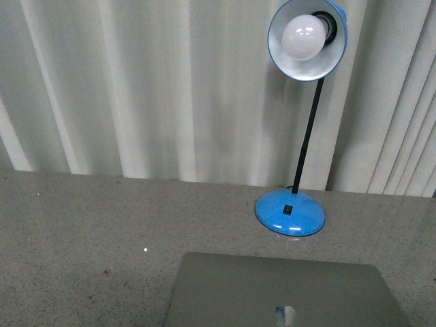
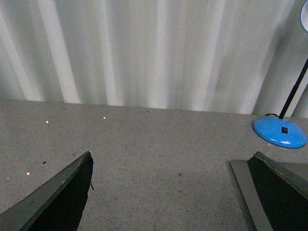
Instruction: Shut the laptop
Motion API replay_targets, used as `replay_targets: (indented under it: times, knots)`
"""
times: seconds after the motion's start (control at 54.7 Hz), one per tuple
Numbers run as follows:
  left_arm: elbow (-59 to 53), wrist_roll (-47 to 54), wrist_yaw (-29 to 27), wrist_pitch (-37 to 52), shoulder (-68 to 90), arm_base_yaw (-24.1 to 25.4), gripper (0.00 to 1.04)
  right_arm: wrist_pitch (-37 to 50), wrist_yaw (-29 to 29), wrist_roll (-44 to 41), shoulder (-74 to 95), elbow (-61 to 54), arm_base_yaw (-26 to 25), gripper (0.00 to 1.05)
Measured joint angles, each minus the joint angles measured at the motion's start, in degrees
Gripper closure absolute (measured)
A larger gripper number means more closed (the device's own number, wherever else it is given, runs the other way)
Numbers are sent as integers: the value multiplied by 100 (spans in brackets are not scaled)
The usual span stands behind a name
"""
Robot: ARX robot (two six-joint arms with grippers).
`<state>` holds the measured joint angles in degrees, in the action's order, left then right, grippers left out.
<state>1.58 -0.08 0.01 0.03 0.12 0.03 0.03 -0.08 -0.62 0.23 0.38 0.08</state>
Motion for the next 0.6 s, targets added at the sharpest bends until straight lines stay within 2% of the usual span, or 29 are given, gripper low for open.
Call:
replay_targets:
  times: [0.604]
  knots:
    - [0, 0, 0, 0, 0, 0, 7, 0, 0, 0, 0, 0, 0, 7]
